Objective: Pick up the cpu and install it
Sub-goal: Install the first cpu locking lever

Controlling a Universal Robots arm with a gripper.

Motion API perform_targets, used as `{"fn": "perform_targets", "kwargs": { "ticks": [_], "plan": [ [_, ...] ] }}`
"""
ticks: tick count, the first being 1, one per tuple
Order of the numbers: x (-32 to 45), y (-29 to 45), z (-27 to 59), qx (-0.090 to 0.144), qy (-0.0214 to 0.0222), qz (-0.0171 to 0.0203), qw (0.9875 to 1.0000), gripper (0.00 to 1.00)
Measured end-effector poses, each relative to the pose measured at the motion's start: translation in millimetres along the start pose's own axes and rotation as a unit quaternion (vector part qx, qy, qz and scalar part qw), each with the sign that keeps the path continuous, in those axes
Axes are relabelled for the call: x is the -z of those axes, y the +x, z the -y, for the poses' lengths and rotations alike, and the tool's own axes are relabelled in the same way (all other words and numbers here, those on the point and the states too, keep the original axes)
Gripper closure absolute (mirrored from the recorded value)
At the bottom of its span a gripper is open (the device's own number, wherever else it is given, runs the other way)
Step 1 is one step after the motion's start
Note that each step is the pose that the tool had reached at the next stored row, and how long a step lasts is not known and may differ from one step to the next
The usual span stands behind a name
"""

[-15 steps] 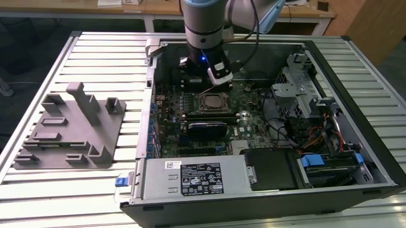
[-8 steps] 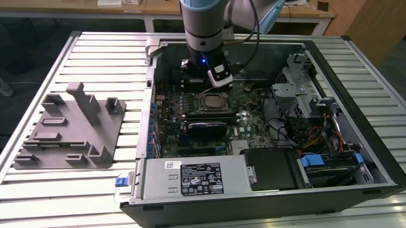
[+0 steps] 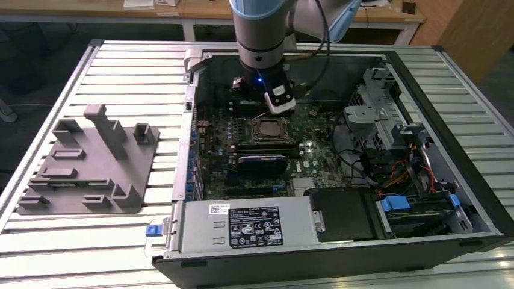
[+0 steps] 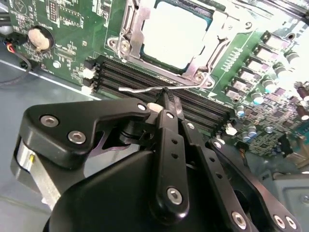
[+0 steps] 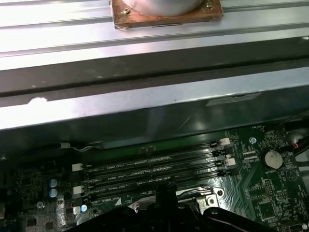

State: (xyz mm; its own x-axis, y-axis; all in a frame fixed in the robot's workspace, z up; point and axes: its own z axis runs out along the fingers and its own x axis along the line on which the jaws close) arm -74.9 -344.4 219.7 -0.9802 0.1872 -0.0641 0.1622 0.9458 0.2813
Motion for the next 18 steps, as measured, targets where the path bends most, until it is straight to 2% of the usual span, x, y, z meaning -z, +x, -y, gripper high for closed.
{"fn": "perform_targets", "kwargs": {
  "ticks": [12,18],
  "plan": [
    [-6.8,-6.9,0.2,-0.018,-0.0008,0.0048,0.9998,0.89],
    [-8.9,-15.1,-0.8,-0.022,-0.0007,0.0062,0.9997,0.89]
  ]
}}
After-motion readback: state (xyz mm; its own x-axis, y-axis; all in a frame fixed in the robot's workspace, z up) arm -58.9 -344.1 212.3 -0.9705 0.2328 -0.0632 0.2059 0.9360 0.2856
